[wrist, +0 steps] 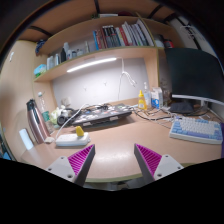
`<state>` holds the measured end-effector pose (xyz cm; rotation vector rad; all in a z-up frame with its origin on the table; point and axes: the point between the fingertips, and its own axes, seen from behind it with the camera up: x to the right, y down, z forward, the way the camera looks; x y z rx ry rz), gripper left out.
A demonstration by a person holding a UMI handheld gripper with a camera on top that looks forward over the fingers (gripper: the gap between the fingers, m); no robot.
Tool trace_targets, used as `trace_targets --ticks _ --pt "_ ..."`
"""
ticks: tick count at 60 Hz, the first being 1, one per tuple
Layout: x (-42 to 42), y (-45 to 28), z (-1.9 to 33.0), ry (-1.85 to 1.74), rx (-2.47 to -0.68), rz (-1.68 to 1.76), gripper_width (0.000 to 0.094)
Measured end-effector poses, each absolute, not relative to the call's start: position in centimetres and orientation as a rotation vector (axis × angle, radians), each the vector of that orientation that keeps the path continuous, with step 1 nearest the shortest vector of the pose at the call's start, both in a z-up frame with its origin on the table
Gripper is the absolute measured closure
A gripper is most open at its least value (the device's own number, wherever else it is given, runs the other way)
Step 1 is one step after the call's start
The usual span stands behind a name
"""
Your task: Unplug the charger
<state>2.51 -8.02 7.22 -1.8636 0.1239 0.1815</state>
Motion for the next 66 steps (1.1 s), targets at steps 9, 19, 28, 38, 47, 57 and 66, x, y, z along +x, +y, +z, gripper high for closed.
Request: trace_targets --ticks 9,19,28,38,47,57,66 --pt "3.1 -7.5 7.1 0.131 -1.871 0.12 0.0063" --pt "1.0 -6.1 6.4 0.076 -1.915 0.091 0.006" --pt "-3.8 -3.5 6.7 -0.028 -1.921 0.15 0.0061" --pt "-9.6 0.5 6.5 -0.092 -1.942 0.251 0.006" --pt "-12.1 4.6 5.5 -0.115 -1.969 0.218 0.0061" --pt "-12.9 9.1 4.5 -0.09 -1.985 0.142 0.0064" --pt "-13.6 12.0 2.6 -0.089 -2.038 0.11 0.0109"
